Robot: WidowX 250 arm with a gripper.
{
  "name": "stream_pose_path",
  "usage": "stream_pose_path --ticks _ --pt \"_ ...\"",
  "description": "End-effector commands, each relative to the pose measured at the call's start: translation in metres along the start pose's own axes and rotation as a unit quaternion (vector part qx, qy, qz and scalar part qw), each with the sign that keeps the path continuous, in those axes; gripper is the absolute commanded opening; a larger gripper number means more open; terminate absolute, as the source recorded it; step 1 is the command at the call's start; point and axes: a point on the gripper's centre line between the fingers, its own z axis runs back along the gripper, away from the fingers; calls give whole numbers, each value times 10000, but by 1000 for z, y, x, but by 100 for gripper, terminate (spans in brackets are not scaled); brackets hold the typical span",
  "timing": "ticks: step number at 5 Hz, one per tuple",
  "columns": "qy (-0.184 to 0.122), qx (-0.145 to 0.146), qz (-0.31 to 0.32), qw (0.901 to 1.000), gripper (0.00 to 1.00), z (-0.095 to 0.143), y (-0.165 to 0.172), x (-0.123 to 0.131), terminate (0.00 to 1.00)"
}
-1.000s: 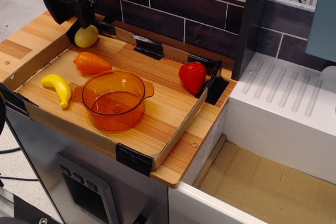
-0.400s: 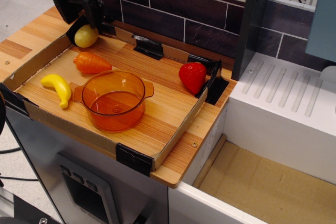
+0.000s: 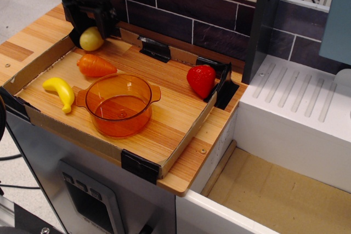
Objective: Put potato in pot
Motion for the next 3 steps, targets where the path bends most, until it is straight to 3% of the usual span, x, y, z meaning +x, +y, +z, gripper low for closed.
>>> stream_pose_path --ticks 1,2,3 --pt "-256 274 -82 9993 100 6 -3 3 0" --pt "-332 301 9 9990 0 1 -1 2 0" --pt "-404 217 47 9989 0 8 -3 0 0"
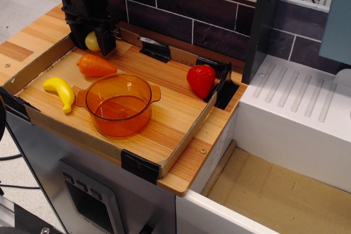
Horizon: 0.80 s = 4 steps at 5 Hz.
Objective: Put potato in pot
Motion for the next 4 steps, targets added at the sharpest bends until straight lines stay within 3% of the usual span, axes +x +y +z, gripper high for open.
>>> stream_pose_path --ticks 1,2,3,4 --pt "-532 -83 30 9985 0 51 -3 8 0" --pt "-808 -125 -6 9966 0 75 -10 2 0" --pt "-722 -366 -238 9964 0 98 -27 -16 0" --pt "-493 -540 -553 9958 0 108 -47 -55 0"
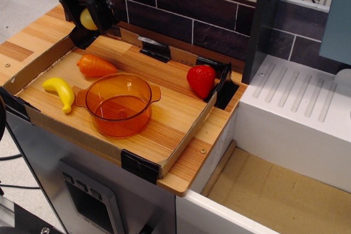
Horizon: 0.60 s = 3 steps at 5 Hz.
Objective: Put potato in pot
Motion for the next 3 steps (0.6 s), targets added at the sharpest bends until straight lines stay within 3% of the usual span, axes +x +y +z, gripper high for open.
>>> stream_pose_path --ticks 1,2,3 --pt "351 -31 -651 9973 0 32 -38 -57 0" --pt "590 -87 -743 9955 0 29 -60 -72 0" --pt "565 90 -586 9966 0 25 -76 -69 0"
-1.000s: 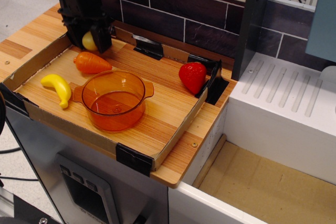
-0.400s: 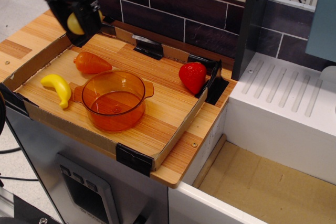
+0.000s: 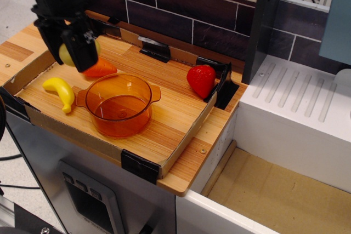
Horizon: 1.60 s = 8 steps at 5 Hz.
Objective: Put potato in pot
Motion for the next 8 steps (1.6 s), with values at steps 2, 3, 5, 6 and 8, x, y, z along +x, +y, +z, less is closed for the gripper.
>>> stream_pose_path --ticks 2,3,5,6,8 --pt "-50 443 248 9987 100 2 -16 25 0" --pt "-91 371 271 9989 100 9 -15 23 0" --pt "-606 438 410 9964 100 27 -14 26 0" --pt "-1166 643 945 9866 100 58 -4 39 0" --pt "-1489 842 2120 9622 100 83 18 59 0"
